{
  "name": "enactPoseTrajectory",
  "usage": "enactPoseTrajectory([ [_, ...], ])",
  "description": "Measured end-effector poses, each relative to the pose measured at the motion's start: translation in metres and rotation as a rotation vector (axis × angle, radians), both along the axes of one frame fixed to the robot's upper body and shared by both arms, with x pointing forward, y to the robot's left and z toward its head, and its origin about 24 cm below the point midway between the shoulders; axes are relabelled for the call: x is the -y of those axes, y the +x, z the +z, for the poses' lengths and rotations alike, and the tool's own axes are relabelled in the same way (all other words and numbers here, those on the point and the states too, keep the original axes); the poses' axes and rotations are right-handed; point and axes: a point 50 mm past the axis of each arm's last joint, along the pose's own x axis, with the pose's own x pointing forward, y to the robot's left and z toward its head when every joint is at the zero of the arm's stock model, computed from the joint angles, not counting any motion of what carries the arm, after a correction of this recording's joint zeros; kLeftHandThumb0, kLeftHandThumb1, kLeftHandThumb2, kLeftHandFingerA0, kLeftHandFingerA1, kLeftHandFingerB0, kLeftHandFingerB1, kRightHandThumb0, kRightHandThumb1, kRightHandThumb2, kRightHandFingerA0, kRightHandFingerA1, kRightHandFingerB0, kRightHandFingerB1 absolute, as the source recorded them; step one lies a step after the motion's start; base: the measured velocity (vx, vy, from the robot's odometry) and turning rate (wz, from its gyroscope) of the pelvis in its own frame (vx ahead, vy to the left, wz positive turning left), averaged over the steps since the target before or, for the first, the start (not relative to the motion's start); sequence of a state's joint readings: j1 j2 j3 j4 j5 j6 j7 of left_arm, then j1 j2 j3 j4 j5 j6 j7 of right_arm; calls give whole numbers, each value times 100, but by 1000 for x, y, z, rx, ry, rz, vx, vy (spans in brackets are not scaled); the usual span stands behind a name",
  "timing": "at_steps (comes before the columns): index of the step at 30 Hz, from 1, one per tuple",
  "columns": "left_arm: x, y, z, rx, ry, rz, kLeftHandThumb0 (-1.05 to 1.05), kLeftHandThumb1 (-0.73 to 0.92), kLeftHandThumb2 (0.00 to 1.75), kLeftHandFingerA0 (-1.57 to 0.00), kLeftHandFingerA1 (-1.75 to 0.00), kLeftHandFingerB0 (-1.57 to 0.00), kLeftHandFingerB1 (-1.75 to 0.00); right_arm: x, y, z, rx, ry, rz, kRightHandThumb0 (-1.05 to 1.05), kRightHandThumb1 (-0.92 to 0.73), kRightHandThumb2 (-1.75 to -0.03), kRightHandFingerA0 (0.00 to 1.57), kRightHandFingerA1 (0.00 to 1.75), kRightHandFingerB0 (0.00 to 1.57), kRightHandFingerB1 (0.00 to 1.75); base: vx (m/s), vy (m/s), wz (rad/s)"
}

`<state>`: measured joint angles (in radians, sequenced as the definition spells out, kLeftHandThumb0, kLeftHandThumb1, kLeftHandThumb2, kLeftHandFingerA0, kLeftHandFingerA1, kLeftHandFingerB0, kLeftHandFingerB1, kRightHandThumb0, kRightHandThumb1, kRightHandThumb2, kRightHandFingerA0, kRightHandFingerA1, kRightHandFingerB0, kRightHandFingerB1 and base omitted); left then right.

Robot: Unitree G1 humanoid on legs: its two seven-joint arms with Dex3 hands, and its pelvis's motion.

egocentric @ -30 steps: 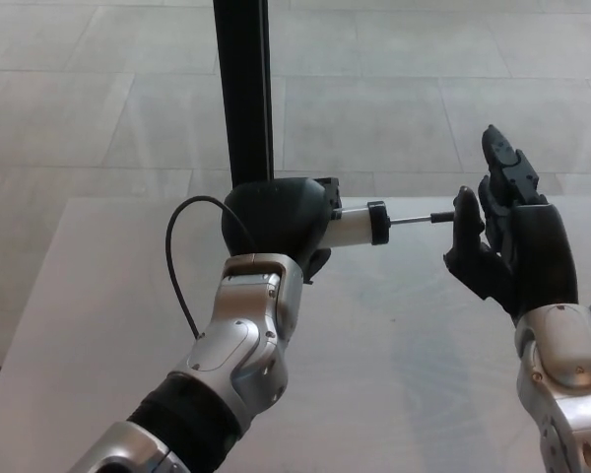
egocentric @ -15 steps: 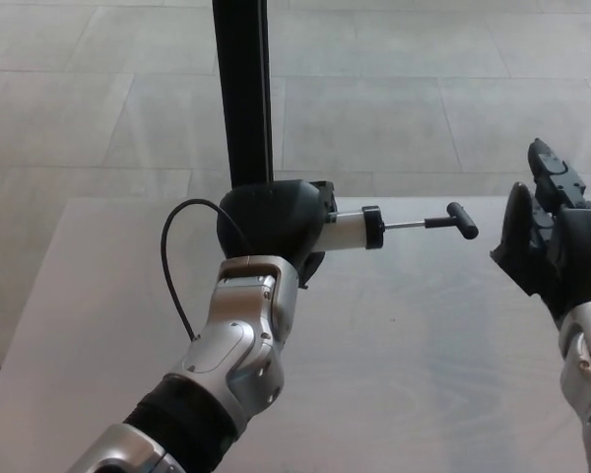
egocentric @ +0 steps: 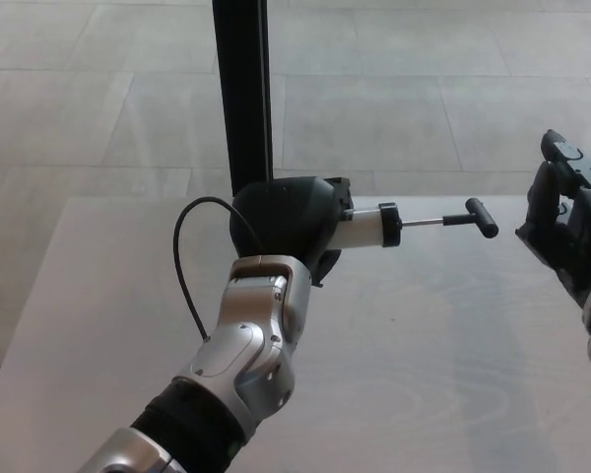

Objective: The robot uses its left hand to lift the air pump kept on the middle of the desk and use the right hand to compress the handle

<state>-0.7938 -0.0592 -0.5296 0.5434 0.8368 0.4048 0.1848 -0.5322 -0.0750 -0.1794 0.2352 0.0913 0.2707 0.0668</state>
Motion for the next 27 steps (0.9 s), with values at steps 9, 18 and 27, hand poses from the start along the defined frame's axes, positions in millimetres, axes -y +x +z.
enactPoseTrajectory([
  [9,7,-3,-2,-16,-21,-17,-21,76,74,-85,-166,-84,-93,-17,6,0,27,20,50,-105,-92,-97,0,0,0,0,0,0,0],
  [18,7,-2,-5,-33,-26,-15,-21,77,68,-82,-160,-79,-83,-38,5,1,48,33,92,-105,-92,-90,0,0,0,0,0,0,0],
  [27,7,-2,-5,-43,-34,-16,-34,59,70,-87,-148,-67,-69,-54,2,7,83,25,122,-105,-92,-89,0,0,0,0,0,0,0],
])
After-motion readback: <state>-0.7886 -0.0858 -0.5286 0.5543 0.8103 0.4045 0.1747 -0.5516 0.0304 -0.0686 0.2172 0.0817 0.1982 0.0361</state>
